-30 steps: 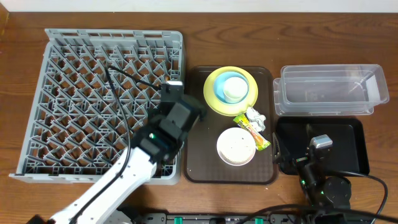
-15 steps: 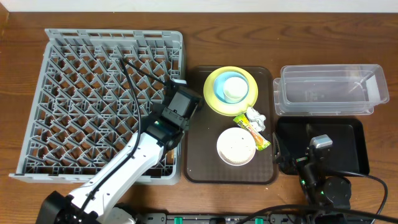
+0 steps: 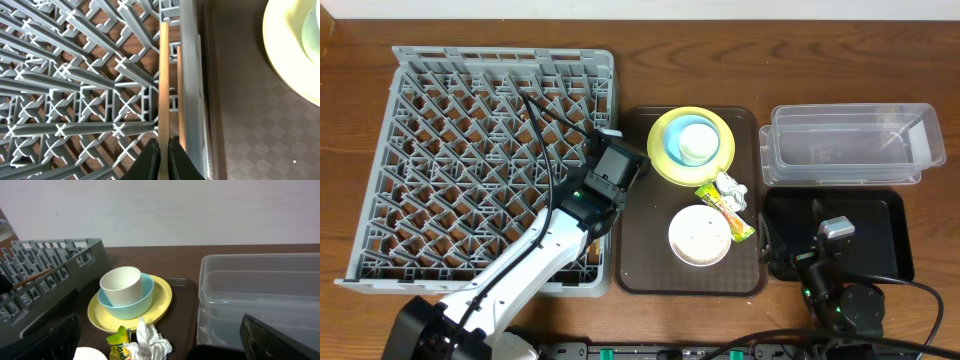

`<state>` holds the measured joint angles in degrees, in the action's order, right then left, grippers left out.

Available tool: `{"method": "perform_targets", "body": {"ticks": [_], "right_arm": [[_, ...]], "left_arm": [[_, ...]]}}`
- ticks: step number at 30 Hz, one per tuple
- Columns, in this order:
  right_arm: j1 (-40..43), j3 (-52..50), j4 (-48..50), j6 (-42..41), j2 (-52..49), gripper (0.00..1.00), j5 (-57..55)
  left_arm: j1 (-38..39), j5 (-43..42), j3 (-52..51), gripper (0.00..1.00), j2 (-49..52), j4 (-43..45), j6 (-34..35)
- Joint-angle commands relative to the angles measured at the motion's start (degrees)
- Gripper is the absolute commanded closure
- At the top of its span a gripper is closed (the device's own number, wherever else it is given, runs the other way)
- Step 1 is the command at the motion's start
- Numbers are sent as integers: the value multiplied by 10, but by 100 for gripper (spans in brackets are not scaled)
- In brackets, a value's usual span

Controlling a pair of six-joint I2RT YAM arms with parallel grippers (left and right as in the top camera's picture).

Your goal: Sort waste into correct bins and load items into the dishwasher

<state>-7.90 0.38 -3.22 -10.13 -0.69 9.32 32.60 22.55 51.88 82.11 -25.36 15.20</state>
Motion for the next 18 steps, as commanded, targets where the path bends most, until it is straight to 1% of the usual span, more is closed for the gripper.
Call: {"method": "perform_targets", "body": {"ticks": [1,7,11,18], "right_arm": [[8,-1,-2,3,3,1,2],[8,-1,-2,3,3,1,1],[8,-1,-2,3,3,1,1],[8,-1,-2,3,3,1,2]], "left_arm": [[-16,0,-5,91,3,-1,10],[-36,-1,-5,90,3,-7,16],[-36,-26,-5,90,3,-3,16],[-36,-26,-5,90,3,-2,16]]}}
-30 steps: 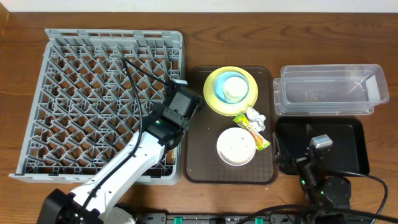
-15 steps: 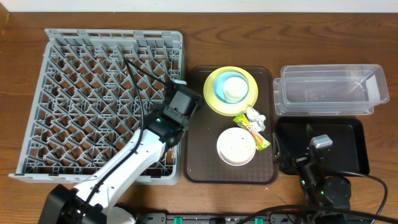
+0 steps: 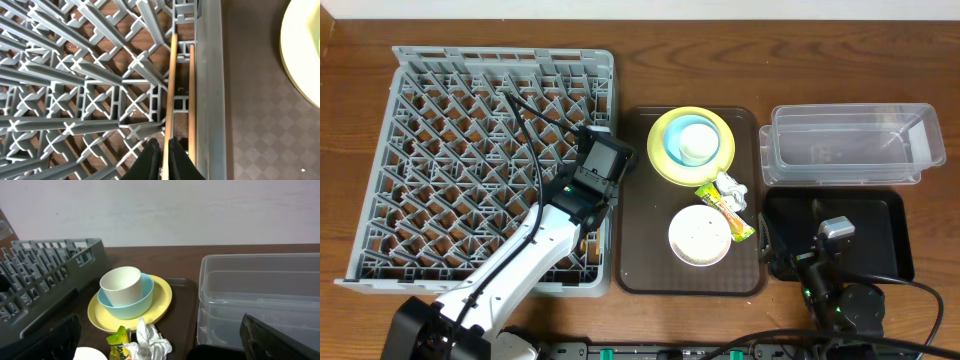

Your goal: Sort waste into correct bins and load items into the dishwasher

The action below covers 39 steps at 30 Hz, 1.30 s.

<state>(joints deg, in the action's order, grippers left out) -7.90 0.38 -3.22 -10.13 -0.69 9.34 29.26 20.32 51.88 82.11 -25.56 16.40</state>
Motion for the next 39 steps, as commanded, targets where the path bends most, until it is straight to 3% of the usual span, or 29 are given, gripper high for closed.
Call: {"method": "perform_targets", "body": {"ticks": [1,4,6,10,16,17,19,20,39], "right_arm": [[8,-1,-2,3,3,1,1],[8,-1,-2,3,3,1,1],[8,-1,-2,3,3,1,1],[8,-1,-2,3,3,1,1],[8,-1,-2,3,3,1,1],[8,-1,-2,3,3,1,1],[8,-1,-2,3,3,1,1],[8,-1,-2,3,3,1,1],[8,-1,24,-28,3,1,35]], "left_arm": [[-3,-3,-5,90,3,0,3],[-3,-3,-5,83,3,-1,3],[-3,-3,-5,68,3,-1,4],[-3,-3,-4,57,0,-2,4],[-3,-2,-4,54,-41,-17,3],[-3,-2,-4,48,-49,-19,3],[-3,-2,-4,24,-63,-25,3],[-3,-2,-4,19,-65,-27,3],[-3,-3,-4,7,-65,-26,4]]}}
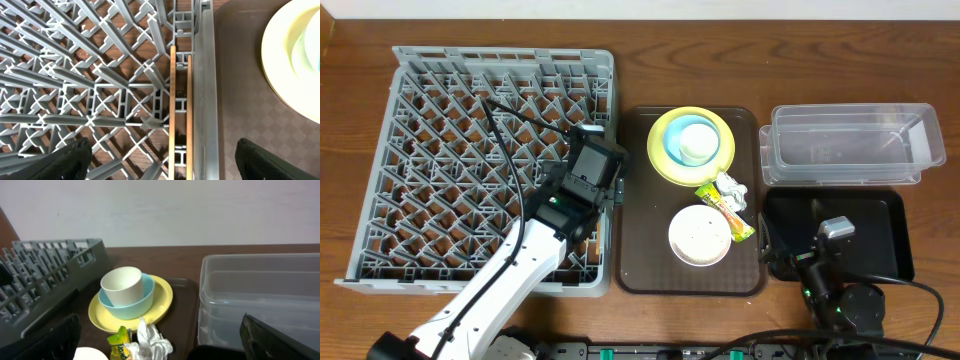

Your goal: Sort waste into correct bins and load items into the dishwasher

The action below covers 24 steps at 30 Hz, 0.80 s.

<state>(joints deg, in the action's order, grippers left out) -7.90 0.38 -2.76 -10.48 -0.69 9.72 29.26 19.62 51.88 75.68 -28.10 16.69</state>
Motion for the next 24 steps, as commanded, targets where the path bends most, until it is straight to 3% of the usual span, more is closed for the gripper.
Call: {"method": "perform_targets", "body": {"ticks": [1,4,8,13,20,24], "right_arm": [[8,-1,29,-30,3,1,52],[8,3,30,-33,3,1,103],[8,50,-92,-45,1,1,88],[8,191,-237,0,-42,1,18],[8,411,-421,32,-232,1,-43],[8,488,-493,33,-358,1,-42]], "left_arm": [[-2,3,-4,7,0,0,1],[-3,3,-4,5,-1,21,1],[-6,3,-3,3,-7,25,17],[-38,3,-2,3,-47,30,143],[-119,-132,-2,2,-146,58,125],[-174,-145,-2,2,-186,54,125]]}}
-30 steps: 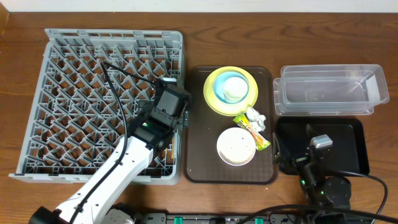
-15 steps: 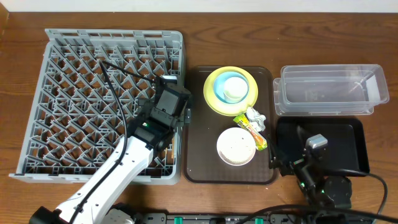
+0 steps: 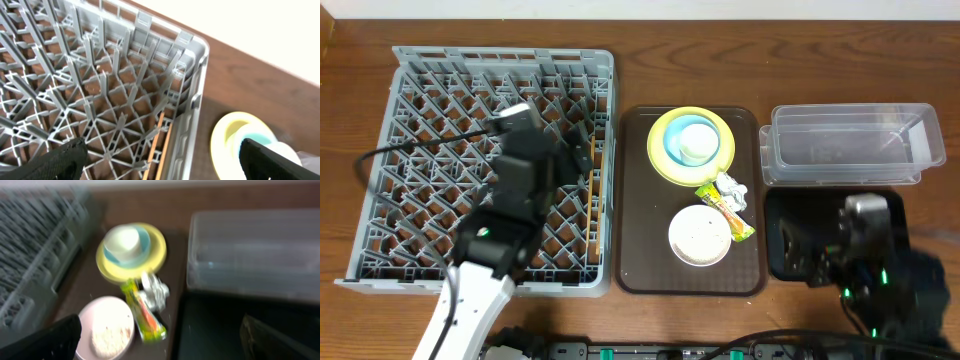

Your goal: Sort waste into correct bins and load items into the dishwasher

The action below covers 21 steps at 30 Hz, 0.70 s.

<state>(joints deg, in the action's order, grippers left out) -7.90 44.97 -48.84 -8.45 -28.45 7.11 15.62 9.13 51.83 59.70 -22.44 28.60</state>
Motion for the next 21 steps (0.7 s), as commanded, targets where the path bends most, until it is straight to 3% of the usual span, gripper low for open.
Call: {"method": "perform_targets", "body": {"ticks": [1,6,9,10,13,14,21], "right_arm": [[8,62,-50,12,-115,1,-7],[8,102,-69,12,-228,1,59],[8,101,-74,13,-275,1,165],[8,100,-76,12,-291,16,191],[4,100,-76,-20,-333,95,202],[-2,100,-75,-48,-354,99,189],[-84,100,-71,-151,-430,99,7]], "left_arm": [[-49,-40,-2,2,-34,-5,6],[-90,-40,-2,2,-52,-39,6],[-93,-40,-2,2,-48,-64,6],[-93,-40,-2,2,-46,-74,6],[-93,-40,-2,2,-40,-98,6],[-93,-40,-2,2,-36,-111,6],[-93,-40,-2,2,-26,-156,6]]}}
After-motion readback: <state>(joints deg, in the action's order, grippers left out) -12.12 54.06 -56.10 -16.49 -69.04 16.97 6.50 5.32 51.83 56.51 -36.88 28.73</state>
